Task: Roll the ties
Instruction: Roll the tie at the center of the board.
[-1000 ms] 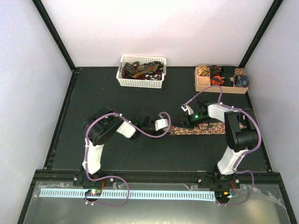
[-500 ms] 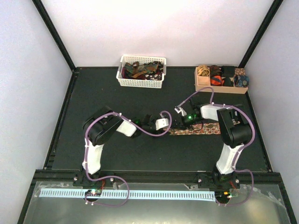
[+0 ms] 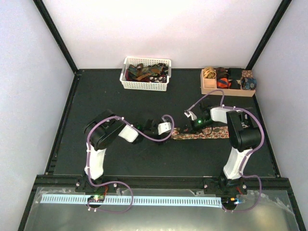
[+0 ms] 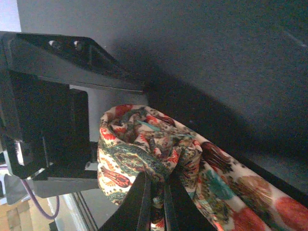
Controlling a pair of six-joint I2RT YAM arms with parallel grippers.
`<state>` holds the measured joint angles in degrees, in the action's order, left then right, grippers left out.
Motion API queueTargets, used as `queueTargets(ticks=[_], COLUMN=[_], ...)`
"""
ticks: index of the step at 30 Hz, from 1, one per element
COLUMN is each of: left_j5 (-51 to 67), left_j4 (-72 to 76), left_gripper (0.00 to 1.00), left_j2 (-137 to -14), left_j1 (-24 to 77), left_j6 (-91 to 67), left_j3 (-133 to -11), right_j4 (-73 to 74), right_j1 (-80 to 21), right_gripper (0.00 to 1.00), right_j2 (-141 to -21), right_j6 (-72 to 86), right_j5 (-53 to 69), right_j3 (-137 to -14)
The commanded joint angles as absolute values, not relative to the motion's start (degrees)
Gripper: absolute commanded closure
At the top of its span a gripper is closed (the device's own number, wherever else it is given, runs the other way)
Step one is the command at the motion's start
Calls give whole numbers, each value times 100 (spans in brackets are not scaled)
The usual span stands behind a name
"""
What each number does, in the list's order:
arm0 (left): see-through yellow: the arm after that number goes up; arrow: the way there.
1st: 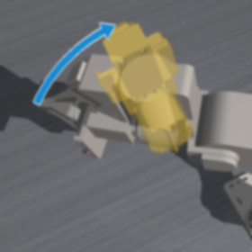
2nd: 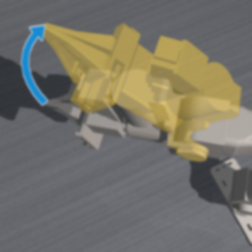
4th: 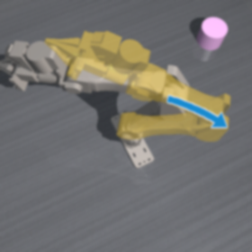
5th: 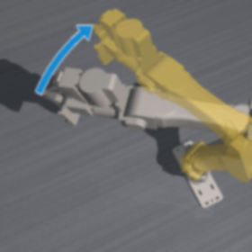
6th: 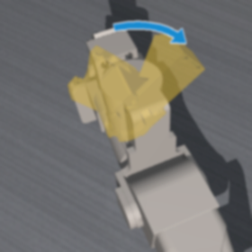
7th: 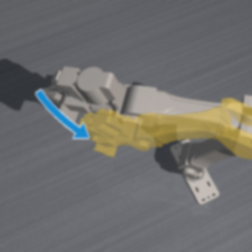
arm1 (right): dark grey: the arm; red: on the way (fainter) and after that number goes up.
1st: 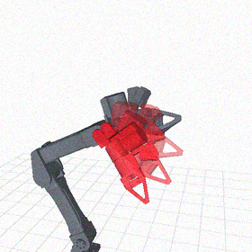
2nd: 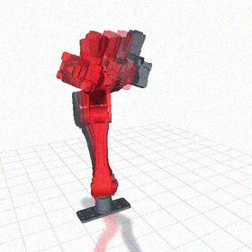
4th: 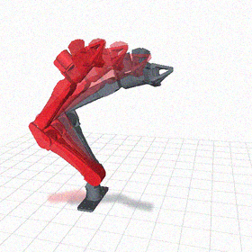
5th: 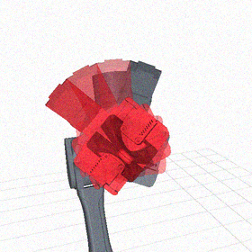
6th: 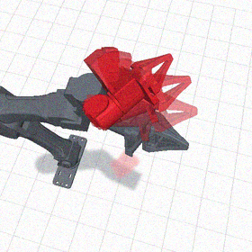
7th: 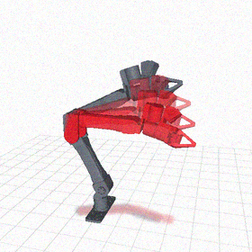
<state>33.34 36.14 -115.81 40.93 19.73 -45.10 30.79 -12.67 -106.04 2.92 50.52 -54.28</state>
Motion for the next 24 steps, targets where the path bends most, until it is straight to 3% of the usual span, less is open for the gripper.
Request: queueTargets(ticks=[1,15,24], left_j5=[3719,3612,3237], left_j4=[3886,6017,4826], left_gripper=[23,13,30], left_j2=[-11483,-12434,-12472], left_j1=[4046,4289,4509], left_j6=[1666,689,1394], left_j3=[-4227,-4314,-4744], right_j4=[3351,3376,3213], right_j1=[-1177,-1160,-1156], right_gripper=[99,99,99], right_j2=[-10519,-10469,-10794], right_j6=[2,191,273], right_j5=[4086,3427,3951], right_j3=[-5245,-5118,-5189])
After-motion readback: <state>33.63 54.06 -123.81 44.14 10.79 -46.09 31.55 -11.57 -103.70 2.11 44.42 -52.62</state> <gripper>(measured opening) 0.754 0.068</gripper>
